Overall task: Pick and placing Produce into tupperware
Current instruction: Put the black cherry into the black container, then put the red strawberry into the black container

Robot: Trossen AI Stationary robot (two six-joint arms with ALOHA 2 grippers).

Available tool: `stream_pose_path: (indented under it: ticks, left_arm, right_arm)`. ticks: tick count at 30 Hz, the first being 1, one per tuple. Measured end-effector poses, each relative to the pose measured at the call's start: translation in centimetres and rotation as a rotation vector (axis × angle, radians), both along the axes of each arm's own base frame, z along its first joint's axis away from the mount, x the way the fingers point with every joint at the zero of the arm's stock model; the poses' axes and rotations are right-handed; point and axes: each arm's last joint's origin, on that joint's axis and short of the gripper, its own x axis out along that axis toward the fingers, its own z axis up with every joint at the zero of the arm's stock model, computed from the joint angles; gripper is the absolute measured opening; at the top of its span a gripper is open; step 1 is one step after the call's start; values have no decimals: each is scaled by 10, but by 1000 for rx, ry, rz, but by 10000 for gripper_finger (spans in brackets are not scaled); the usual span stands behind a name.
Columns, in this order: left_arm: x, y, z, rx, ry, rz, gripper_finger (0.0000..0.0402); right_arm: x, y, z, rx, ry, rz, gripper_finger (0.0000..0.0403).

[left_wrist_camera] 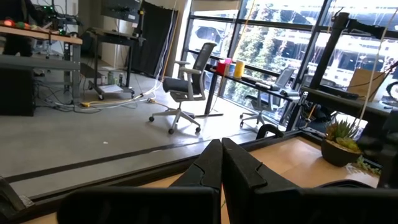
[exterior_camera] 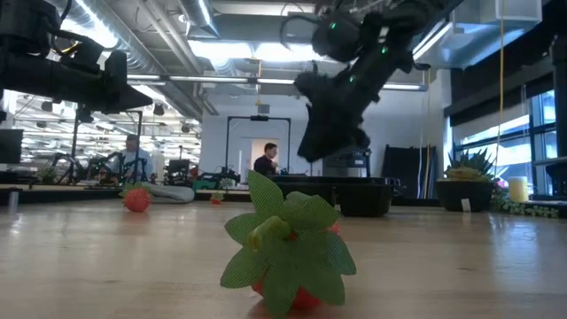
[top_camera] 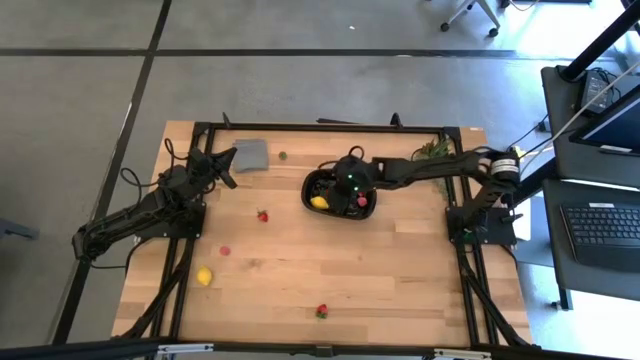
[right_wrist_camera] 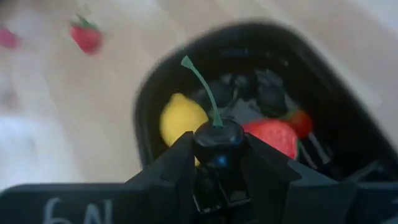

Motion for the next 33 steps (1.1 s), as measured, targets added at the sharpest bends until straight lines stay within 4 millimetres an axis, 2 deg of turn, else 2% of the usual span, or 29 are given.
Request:
stream_pose_path:
  ticks: [5, 12, 19, 25, 29, 33]
  left_arm:
    - [0, 0, 0, 0, 1, 0, 0]
    - [0, 0, 0, 0, 0, 0, 0]
    - [0, 0, 0, 0, 0, 0, 0]
    - [0, 0, 0, -1, -1, 0, 0]
    - [0, 0, 0, -1, -2, 0, 0]
    - [0, 0, 0, -2, -2, 0, 0]
  right_arm:
    - [5, -1, -21, 10, 60, -1, 121]
    - [5, -1, -20, 12, 53, 3, 148]
    - [15, -3, -3, -16, -2, 25, 188]
    - [28, -4, 22, -64, -70, 95, 257]
    - [37, 7, 40, -56, -131, 230, 310]
    - [46, 33, 57, -70, -195, 403, 343]
